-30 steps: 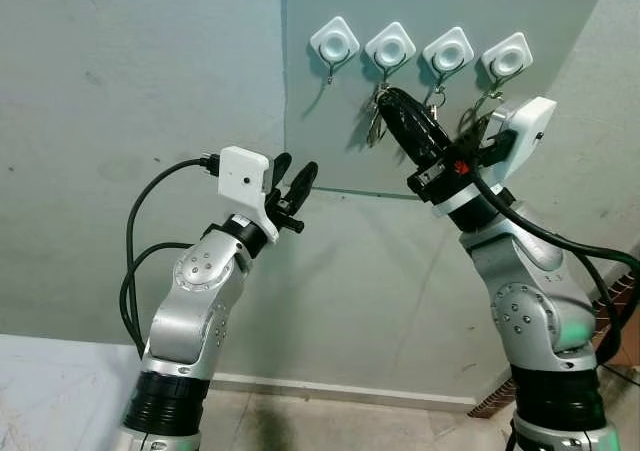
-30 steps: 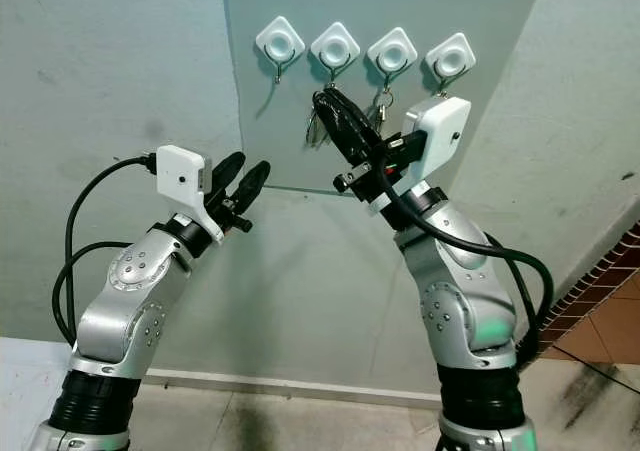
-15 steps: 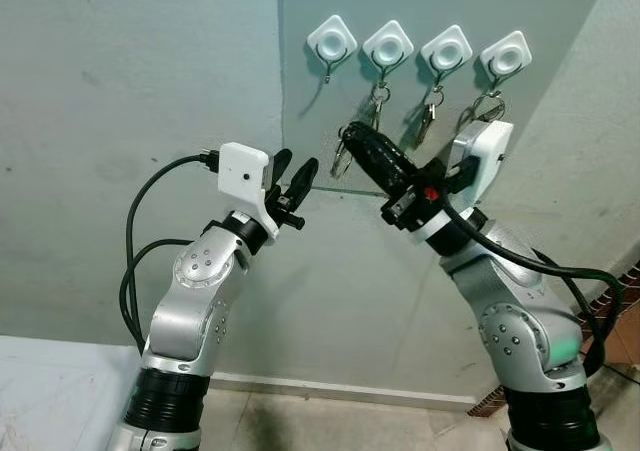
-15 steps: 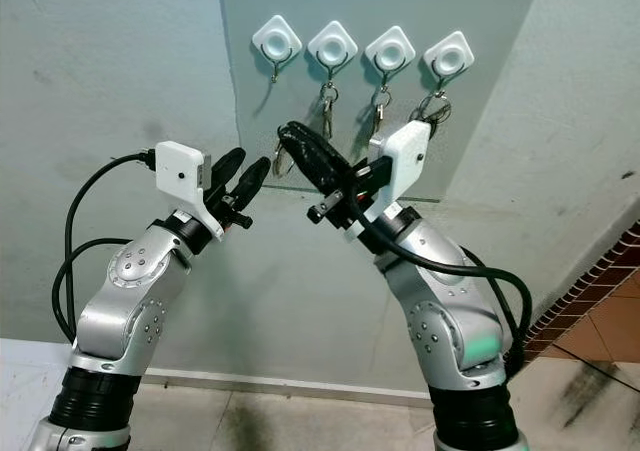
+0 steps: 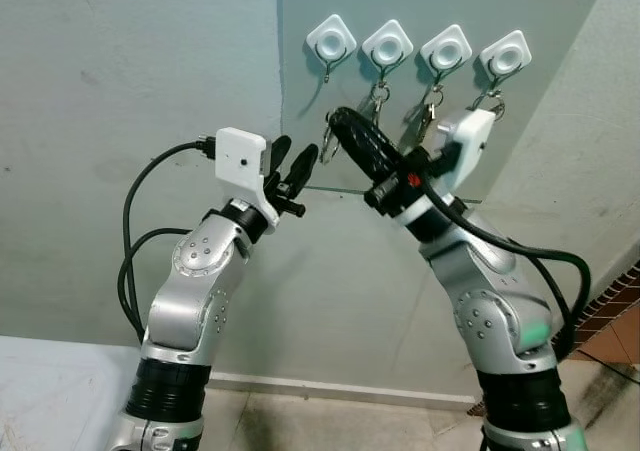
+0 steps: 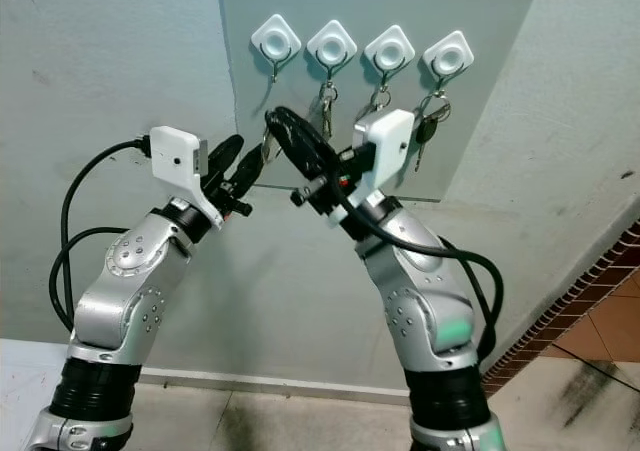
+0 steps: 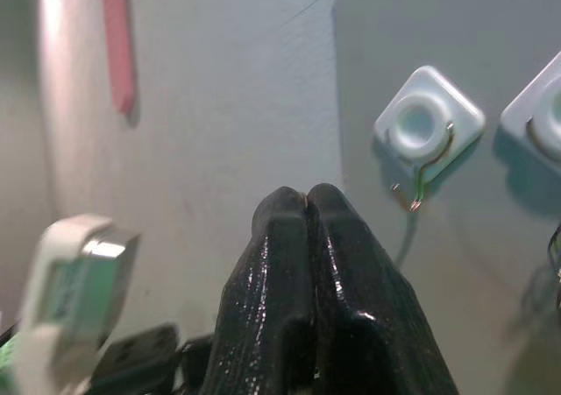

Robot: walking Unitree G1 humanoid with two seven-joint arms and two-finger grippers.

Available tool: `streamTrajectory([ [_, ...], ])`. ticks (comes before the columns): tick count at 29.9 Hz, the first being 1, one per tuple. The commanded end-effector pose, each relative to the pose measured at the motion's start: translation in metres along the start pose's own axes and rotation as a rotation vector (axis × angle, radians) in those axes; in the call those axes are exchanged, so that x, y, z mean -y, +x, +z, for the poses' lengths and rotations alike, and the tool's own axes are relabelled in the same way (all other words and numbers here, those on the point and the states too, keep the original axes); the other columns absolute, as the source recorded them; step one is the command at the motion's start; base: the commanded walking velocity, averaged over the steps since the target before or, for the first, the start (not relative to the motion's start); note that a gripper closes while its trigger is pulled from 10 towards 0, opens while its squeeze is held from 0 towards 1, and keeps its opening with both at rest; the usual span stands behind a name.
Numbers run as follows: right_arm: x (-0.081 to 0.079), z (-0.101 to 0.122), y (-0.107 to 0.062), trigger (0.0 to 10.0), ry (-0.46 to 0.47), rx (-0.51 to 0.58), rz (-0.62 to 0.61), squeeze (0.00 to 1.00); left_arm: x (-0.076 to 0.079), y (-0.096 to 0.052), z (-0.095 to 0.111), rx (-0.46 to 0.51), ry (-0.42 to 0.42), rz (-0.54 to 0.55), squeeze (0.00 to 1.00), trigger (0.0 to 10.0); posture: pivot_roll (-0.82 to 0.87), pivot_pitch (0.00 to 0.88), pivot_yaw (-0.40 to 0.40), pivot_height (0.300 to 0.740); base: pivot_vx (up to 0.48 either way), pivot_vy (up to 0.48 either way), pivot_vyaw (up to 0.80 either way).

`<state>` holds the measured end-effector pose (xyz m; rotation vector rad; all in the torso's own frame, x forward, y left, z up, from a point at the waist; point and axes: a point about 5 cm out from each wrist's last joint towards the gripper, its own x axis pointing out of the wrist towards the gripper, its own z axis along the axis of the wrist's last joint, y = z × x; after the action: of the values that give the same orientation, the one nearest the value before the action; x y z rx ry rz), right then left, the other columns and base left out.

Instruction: Hang keys on a hook

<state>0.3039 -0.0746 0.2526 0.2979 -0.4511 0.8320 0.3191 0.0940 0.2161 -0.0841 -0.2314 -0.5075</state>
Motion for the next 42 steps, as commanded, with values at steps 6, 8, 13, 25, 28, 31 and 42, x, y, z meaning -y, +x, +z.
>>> streamTrajectory([
  [6,0.007,0.005,0.013,10.0,0.0,0.058,-0.04,0.0,0.003,0.001,0.007,0.015,0.012,-0.012,0.0,10.0,0.06,0.003,-0.021,0.74,0.0,0.0,0.0],
  [8,0.007,0.004,0.015,10.0,0.002,0.062,-0.044,0.0,0.003,0.001,0.007,0.015,0.01,-0.013,0.0,10.0,0.06,0.003,-0.021,0.74,0.0,0.0,0.0],
  [13,0.009,-0.003,0.022,10.0,0.036,0.069,-0.059,0.0,0.005,0.0,0.008,0.017,0.008,-0.014,0.0,10.0,0.06,0.005,-0.023,0.74,0.0,0.0,0.0],
  [25,0.011,-0.01,0.029,10.0,0.06,0.079,-0.073,0.0,0.005,-0.001,0.008,0.012,0.004,-0.011,0.0,10.0,0.07,0.012,-0.022,0.74,0.0,0.0,0.0],
  [28,0.013,-0.011,0.031,10.0,0.069,0.083,-0.078,0.0,0.005,-0.001,0.008,0.01,0.001,-0.01,0.0,10.0,0.07,0.014,-0.024,0.74,0.0,0.0,0.0],
  [31,0.014,-0.011,0.033,10.0,0.08,0.09,-0.08,0.0,0.005,-0.002,0.008,0.008,0.0,-0.009,0.0,10.0,0.07,0.016,-0.025,0.74,0.0,0.0,0.0],
  [42,0.017,-0.01,0.038,10.0,0.118,0.11,-0.085,0.0,0.006,-0.002,0.007,0.005,-0.001,-0.009,0.0,10.0,0.07,0.017,-0.023,0.74,0.0,0.0,0.0],
])
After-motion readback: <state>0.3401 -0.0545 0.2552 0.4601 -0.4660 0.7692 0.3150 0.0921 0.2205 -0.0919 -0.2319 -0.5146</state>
